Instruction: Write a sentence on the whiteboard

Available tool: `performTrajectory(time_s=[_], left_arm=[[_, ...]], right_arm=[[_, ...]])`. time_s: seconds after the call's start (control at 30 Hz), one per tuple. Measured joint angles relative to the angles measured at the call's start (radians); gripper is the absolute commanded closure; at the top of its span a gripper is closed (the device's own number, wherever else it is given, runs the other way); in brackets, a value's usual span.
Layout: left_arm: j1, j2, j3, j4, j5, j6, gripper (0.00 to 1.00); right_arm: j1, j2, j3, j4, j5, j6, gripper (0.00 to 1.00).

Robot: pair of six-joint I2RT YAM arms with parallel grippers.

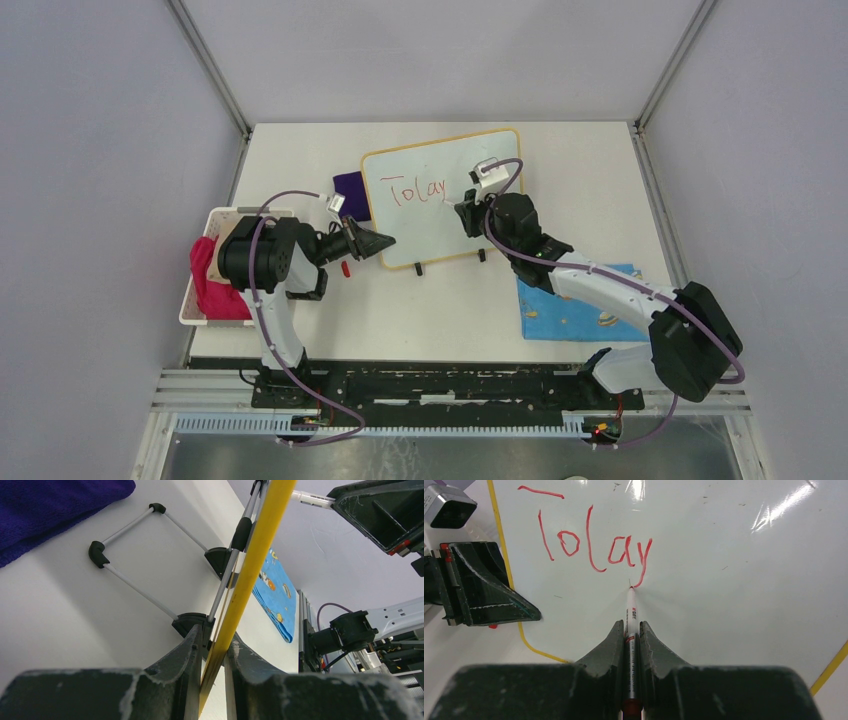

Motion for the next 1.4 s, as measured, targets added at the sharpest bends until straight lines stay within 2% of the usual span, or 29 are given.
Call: performTrajectory(time_s=[0.43, 0.67, 0.97, 1.4], left_arm=[[0.000, 0.000, 0.000, 0.000, 0.000, 0.000, 0.98], [0.000, 0.000, 0.000, 0.000, 0.000, 0.000, 0.98], [0.000, 0.000, 0.000, 0.000, 0.000, 0.000, 0.98], [0.000, 0.000, 0.000, 0.000, 0.001, 0.000, 0.98]], right_arm=[[0.087, 0.043, 0.010, 0.001, -0.011, 0.001, 1.00], [0.084, 0.002, 0.010, 0.005, -0.003, -0.003, 1.00], [0.082, -0.006, 0.123, 0.009, 0.017, -0.039, 1.00], [0.082, 0.080, 0.174, -0.006, 0.011, -0.055, 1.00]])
